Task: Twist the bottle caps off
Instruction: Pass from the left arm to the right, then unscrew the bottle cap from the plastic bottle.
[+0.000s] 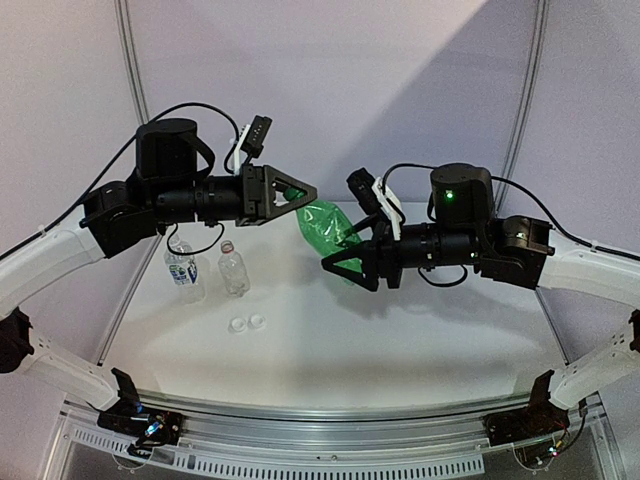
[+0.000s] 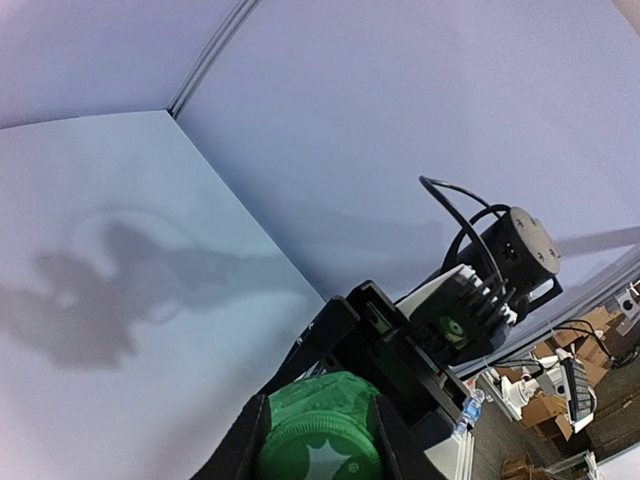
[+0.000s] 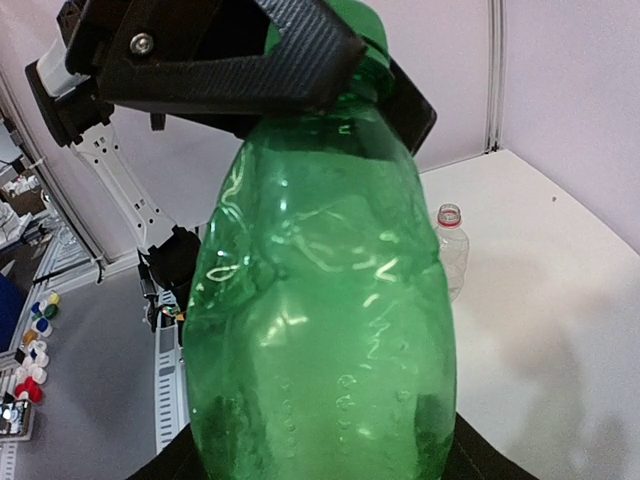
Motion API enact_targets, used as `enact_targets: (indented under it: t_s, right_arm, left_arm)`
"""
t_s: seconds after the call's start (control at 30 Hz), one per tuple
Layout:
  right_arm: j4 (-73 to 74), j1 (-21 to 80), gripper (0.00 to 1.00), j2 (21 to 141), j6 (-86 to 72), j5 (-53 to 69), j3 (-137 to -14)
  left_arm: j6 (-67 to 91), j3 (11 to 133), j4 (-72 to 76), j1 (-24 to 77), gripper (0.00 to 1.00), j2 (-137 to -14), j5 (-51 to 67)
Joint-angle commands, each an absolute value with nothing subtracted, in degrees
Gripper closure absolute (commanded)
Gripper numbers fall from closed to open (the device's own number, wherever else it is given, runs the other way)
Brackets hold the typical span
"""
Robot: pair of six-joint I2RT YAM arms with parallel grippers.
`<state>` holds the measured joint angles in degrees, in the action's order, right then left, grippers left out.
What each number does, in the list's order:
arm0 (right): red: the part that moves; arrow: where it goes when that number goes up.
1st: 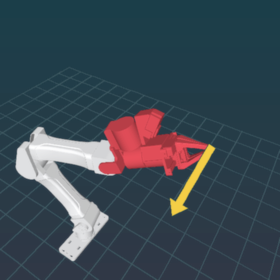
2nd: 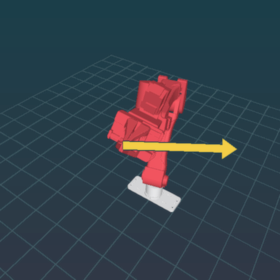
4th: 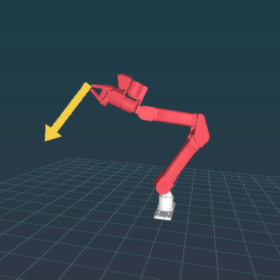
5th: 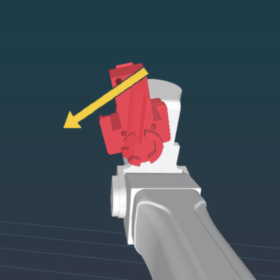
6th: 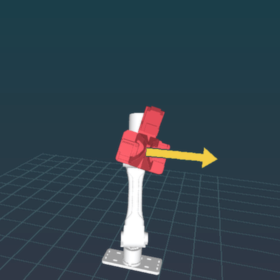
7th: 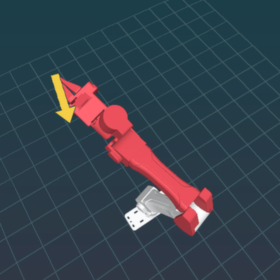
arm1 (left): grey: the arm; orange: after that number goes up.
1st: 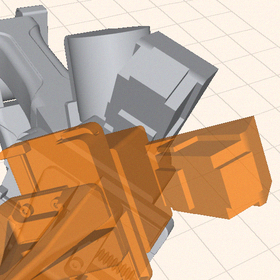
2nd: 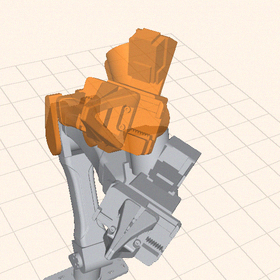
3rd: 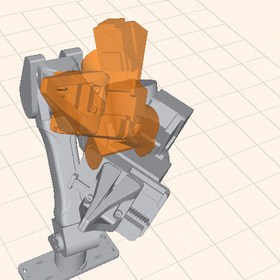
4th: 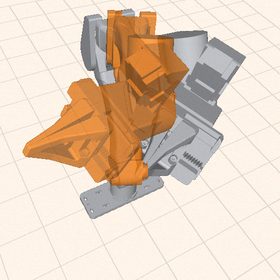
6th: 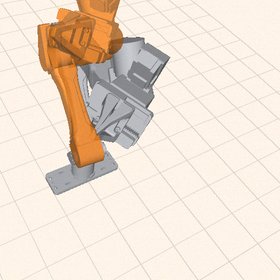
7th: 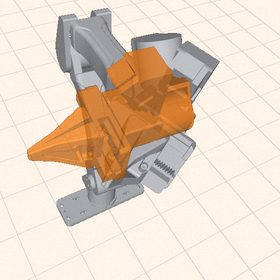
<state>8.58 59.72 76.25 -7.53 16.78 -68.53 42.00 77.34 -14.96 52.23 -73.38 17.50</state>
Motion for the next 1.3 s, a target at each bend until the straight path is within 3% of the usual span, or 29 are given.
enact_targets:
  t_s: [0.0, 0.2, 0.27, 0.5, 0.6, 1.07, 1.27]
  right_arm:
    - [7.1, 60.3, 0.43, 76.1, -8.4, 16.8, -68.8]
    - [7.7, 60.3, 0.63, 76.5, -8.6, 16.9, -69.2]
    - [7.9, 60.4, 0.66, 76.5, -8.7, 16.9, -69.4]
    - [8.1, 60.4, 0.69, 76.3, -9.7, 16.9, -69.1]
    - [8.0, 60.5, 0.70, 76.2, -10.1, 16.7, -68.8]
    - [6.0, 61.0, 0.73, 74.4, -13.4, 21.9, -67.4]
    - [5.6, 61.0, 0.74, 73.1, -14.5, 24.1, -66.7]
  left_arm:
    - [41.5, 76.9, -15.8, 52.8, 1.00, -72.8, 16.9]
    - [41.7, 76.5, -15.9, 52.8, 1.00, -72.2, 16.6]
    - [41.7, 76.3, -16.0, 52.8, 0.95, -71.8, 16.5]
    - [41.5, 73.7, -15.1, 52.8, 0.17, -68.2, 15.7]
    - [40.8, 72.4, -14.7, 52.8, 0.01, -66.0, 14.8]
    - [36.3, 71.2, -9.3, 52.0, 0.01, -60.5, 17.7]
    - [36.6, 71.7, -6.9, 51.6, 0.09, -62.5, 20.4]
